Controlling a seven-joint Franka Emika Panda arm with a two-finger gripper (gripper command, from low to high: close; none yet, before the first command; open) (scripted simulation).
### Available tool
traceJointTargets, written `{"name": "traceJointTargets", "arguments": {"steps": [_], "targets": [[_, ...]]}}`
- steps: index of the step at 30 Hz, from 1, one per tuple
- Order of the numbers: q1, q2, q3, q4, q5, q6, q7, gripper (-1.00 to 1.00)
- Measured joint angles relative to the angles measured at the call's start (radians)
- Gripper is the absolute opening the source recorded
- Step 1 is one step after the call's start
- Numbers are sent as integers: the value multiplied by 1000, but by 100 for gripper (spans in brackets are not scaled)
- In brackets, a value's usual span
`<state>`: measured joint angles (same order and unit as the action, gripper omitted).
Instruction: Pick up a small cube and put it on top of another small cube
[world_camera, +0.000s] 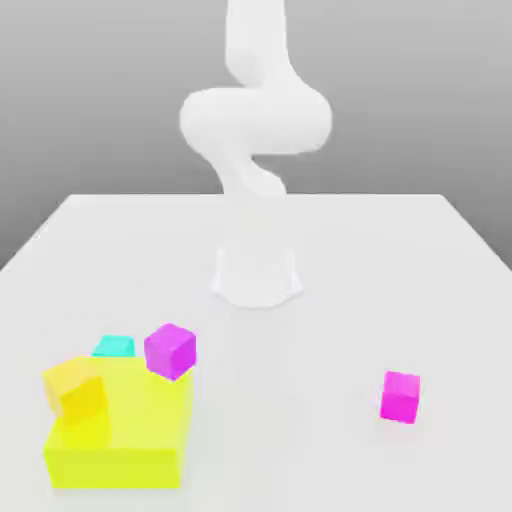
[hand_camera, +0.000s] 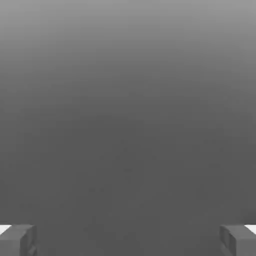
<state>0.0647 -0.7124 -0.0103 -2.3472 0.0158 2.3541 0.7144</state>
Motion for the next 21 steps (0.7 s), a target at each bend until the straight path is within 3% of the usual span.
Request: {"name": "traceJointTargets", "arguments": {"steps": [14, 21], "targets": [[316, 519, 28, -273, 78, 317, -493, 0], [418, 770, 77, -402, -16, 476, -632, 0]]}}
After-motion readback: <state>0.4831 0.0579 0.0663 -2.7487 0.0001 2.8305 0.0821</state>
